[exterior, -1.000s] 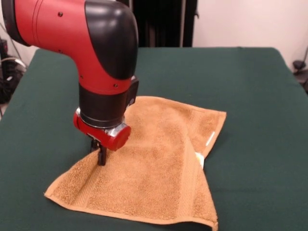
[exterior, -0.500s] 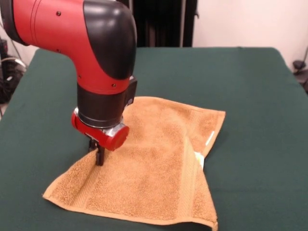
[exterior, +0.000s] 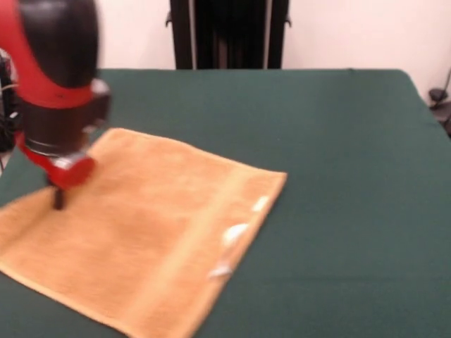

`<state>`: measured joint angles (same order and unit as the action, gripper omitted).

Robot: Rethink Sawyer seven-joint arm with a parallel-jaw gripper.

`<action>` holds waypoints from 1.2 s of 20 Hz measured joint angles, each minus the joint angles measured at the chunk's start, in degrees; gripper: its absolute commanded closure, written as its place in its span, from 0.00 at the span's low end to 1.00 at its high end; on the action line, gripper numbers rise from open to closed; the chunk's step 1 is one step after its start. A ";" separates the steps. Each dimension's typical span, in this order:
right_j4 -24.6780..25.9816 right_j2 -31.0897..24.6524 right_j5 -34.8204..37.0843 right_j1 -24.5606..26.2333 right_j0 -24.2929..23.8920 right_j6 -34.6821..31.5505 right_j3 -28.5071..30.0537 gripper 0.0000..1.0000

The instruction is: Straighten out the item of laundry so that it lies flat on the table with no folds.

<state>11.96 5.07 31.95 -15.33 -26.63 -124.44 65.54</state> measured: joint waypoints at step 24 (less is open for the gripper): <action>9.68 -3.33 0.01 -1.10 -11.02 0.01 0.00 0.00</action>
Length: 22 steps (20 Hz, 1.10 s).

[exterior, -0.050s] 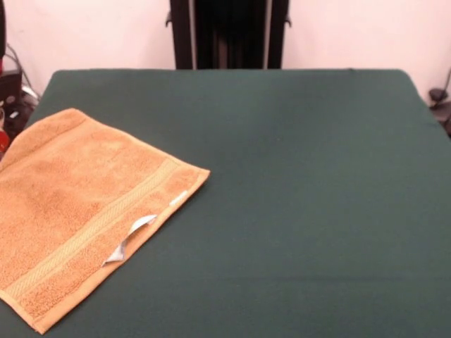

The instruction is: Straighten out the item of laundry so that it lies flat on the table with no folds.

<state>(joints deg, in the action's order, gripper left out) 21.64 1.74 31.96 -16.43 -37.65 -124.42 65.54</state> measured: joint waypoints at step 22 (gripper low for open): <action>0.30 -3.04 6.55 -4.31 0.58 0.00 0.10 0.00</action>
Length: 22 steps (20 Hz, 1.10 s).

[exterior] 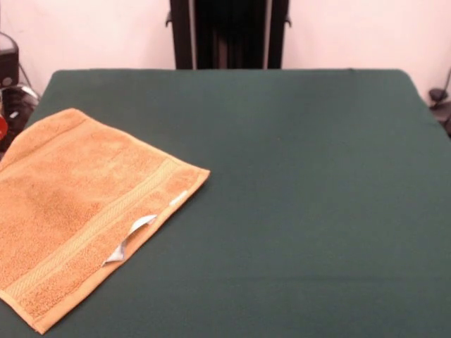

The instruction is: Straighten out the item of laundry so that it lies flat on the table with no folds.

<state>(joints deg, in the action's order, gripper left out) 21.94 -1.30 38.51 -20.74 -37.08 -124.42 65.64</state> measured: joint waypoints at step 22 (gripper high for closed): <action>0.27 -0.03 0.45 -0.41 0.18 0.00 -2.65 0.00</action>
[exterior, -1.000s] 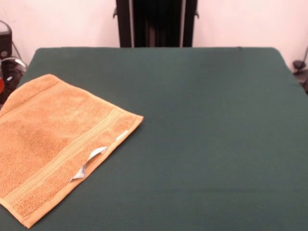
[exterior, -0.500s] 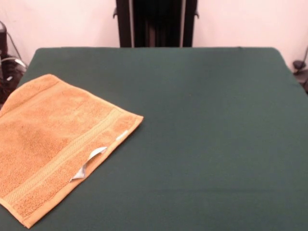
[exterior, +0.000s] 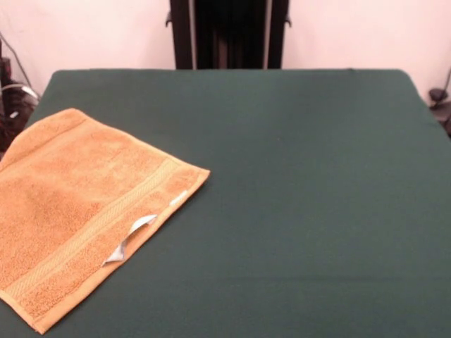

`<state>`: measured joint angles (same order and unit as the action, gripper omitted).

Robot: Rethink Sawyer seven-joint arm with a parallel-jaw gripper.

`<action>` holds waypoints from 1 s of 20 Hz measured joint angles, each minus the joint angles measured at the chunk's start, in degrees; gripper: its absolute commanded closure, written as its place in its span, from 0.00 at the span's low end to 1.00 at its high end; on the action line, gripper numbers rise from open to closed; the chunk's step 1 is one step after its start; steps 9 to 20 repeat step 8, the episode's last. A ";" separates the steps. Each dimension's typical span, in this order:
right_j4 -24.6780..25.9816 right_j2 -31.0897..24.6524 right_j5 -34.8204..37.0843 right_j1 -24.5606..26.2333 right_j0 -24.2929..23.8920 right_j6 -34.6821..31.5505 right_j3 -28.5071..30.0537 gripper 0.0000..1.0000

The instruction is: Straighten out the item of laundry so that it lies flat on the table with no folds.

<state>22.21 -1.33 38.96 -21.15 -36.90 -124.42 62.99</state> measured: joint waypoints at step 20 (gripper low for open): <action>0.13 -0.31 0.12 0.02 0.04 0.00 -0.75 0.00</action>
